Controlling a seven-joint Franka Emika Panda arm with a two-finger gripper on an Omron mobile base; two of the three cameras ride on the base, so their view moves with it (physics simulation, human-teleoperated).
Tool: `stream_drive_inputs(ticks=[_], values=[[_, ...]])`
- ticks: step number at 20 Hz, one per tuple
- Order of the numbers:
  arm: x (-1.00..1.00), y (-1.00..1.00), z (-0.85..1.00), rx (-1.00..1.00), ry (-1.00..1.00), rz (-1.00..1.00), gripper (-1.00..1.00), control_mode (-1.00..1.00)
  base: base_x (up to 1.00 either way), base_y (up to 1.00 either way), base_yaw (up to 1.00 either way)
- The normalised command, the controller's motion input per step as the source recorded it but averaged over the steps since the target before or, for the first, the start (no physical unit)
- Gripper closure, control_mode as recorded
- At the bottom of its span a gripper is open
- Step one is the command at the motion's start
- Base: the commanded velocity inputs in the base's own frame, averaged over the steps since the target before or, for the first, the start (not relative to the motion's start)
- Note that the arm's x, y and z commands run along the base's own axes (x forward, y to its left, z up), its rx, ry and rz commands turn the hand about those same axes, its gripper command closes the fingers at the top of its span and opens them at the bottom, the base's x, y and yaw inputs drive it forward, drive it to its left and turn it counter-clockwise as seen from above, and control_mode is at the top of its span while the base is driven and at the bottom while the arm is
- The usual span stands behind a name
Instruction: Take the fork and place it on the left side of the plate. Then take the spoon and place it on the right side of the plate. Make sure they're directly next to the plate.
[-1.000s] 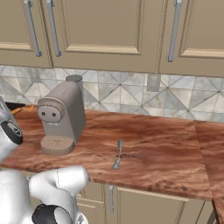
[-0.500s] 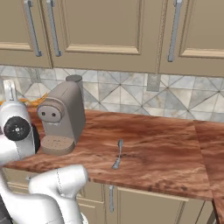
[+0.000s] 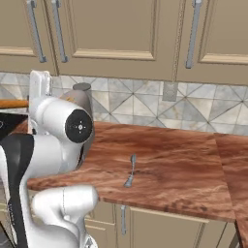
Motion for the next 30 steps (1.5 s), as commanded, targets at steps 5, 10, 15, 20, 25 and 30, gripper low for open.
stream_drive_inputs(ticks=[5,10,15,20,25,30], values=[[0.00,-0.45,-0.73,-0.11,-0.12,0.05,1.00,-1.00,0.00,0.00,0.00],[0.00,-0.07,-0.66,-0.13,-0.22,0.02,1.00,-1.00,0.00,0.00,0.00],[0.00,0.00,-0.23,-0.01,-0.17,0.00,1.00,-1.00,0.00,0.00,0.00],[0.00,0.00,-0.14,0.00,-0.11,0.00,1.00,-1.00,0.00,0.00,0.00],[0.00,0.00,-0.13,-0.01,-0.05,0.00,1.00,-1.00,0.00,0.00,0.00],[0.00,0.00,0.00,0.00,0.00,0.00,1.00,1.00,-0.27,0.00,0.10]])
